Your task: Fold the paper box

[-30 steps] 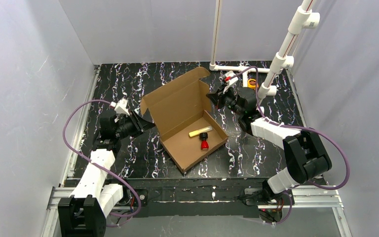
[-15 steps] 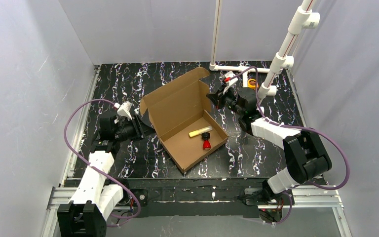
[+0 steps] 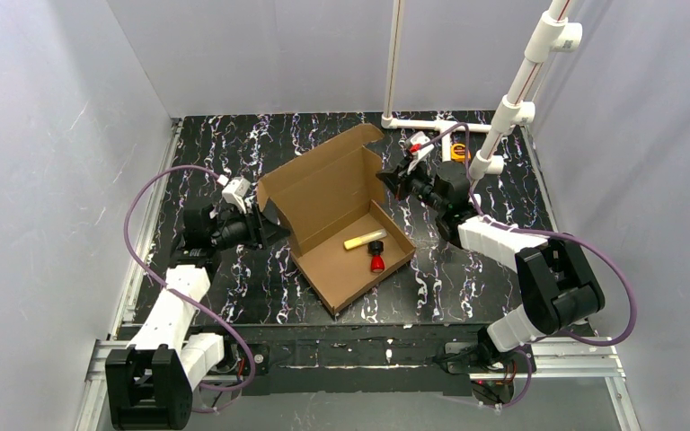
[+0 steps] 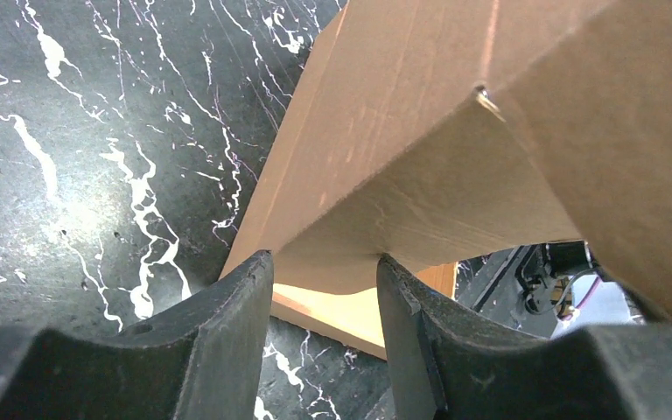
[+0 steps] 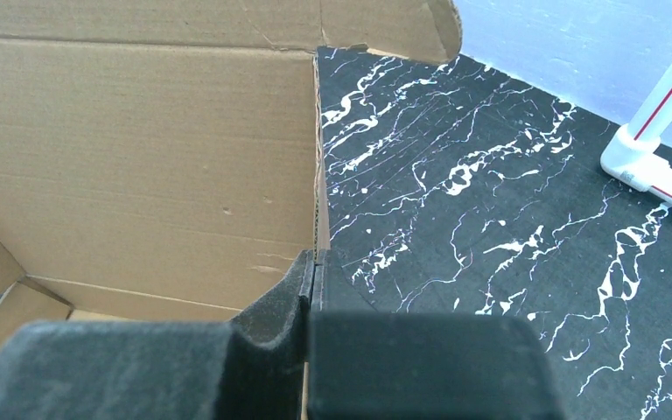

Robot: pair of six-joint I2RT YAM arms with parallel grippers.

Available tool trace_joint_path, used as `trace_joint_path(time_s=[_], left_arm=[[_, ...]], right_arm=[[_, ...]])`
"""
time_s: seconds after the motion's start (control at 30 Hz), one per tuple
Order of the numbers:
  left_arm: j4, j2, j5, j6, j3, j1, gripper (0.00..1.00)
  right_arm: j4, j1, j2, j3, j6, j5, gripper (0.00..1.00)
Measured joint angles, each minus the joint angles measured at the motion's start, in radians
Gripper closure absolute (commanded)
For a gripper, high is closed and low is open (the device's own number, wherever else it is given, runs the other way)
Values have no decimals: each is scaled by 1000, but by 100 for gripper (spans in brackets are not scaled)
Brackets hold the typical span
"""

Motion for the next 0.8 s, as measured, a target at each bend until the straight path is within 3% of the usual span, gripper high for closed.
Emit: trace_joint_path(time_s=[0.8], left_arm=[[14, -62, 14, 290, -10, -50, 53]], right_arm=[[211, -2, -61, -196, 129, 27, 99]])
